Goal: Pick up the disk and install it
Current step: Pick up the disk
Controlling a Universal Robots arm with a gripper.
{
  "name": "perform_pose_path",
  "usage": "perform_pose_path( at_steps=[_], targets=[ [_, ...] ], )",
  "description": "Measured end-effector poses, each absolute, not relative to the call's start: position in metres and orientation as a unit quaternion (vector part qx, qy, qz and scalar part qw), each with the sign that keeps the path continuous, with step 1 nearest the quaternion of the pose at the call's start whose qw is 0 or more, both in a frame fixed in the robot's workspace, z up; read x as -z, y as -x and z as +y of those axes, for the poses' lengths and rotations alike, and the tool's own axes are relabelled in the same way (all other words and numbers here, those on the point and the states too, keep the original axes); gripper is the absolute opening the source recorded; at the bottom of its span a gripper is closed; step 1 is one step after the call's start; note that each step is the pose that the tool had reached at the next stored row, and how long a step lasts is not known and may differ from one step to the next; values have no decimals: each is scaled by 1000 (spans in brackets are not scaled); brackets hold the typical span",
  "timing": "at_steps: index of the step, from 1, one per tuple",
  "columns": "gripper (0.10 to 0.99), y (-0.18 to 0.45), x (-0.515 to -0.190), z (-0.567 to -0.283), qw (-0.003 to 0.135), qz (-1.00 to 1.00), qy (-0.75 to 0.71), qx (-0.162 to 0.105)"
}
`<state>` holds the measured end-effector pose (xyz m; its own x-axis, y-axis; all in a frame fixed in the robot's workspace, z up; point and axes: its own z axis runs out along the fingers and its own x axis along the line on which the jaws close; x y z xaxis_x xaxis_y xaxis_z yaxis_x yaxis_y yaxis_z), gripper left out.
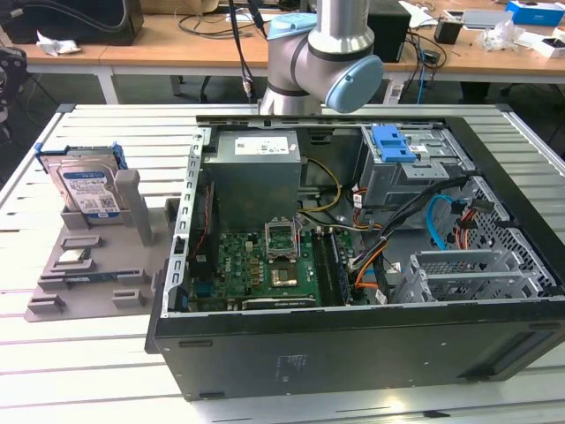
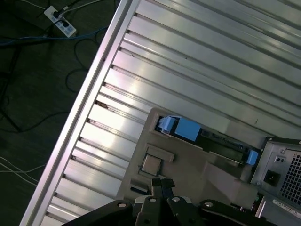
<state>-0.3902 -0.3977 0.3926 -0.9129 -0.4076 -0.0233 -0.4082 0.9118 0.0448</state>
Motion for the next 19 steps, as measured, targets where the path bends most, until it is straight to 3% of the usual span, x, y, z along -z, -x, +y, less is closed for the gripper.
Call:
perform_pose_path(
  at_steps=[19],
  targets=[
    [106,390,-393,-398,4,949,314,-25]
  ],
)
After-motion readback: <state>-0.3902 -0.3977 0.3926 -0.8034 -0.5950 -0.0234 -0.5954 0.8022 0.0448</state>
